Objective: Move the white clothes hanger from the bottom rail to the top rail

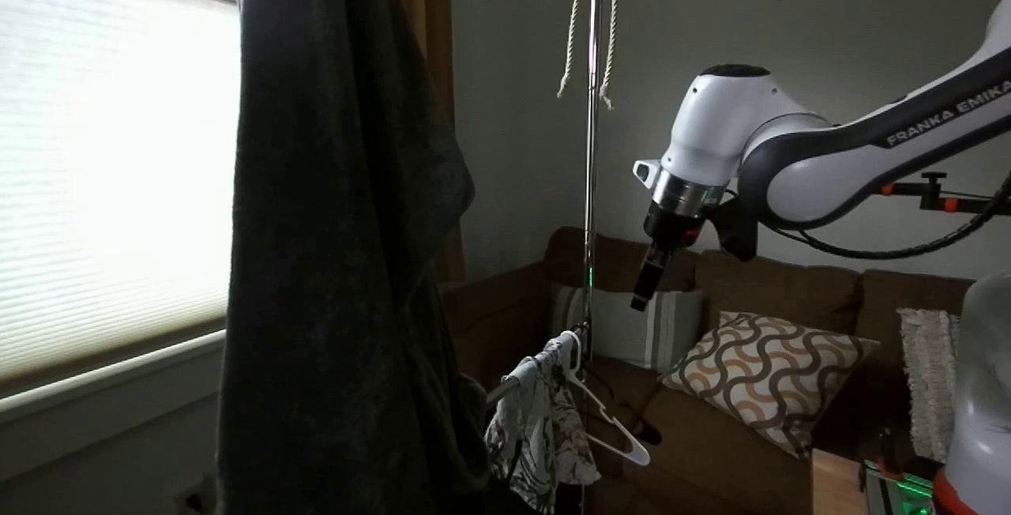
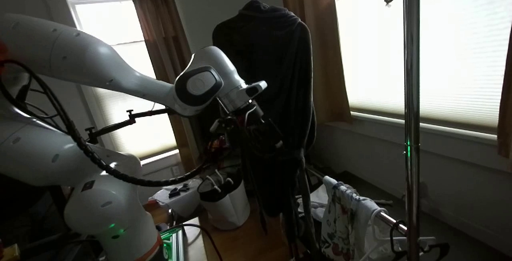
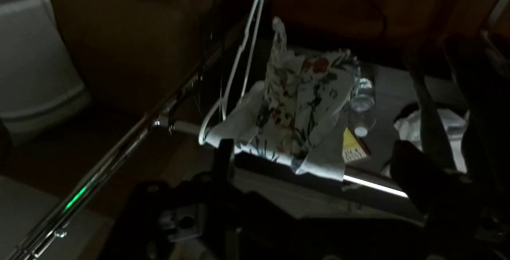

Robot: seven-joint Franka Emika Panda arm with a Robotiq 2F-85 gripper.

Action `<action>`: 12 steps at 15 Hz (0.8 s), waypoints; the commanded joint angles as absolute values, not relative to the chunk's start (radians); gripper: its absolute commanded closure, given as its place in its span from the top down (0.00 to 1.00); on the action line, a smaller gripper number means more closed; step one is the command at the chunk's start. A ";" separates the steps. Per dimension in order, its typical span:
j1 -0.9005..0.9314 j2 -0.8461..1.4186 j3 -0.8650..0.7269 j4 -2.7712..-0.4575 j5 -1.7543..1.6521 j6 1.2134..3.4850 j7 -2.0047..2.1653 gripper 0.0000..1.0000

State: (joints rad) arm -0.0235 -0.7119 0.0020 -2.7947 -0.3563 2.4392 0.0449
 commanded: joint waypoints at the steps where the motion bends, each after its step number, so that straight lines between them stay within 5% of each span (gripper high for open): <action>1: -0.043 -0.681 -0.033 -2.792 -0.326 2.522 -0.018 1.00; 7: -0.037 -0.648 -0.046 -2.769 -0.299 2.531 -0.068 1.00; 12: 0.146 -0.411 -0.325 -2.769 0.001 2.730 -0.425 1.00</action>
State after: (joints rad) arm 0.0354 -0.5676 -0.1876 -2.7700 -0.1547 2.6045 -0.2592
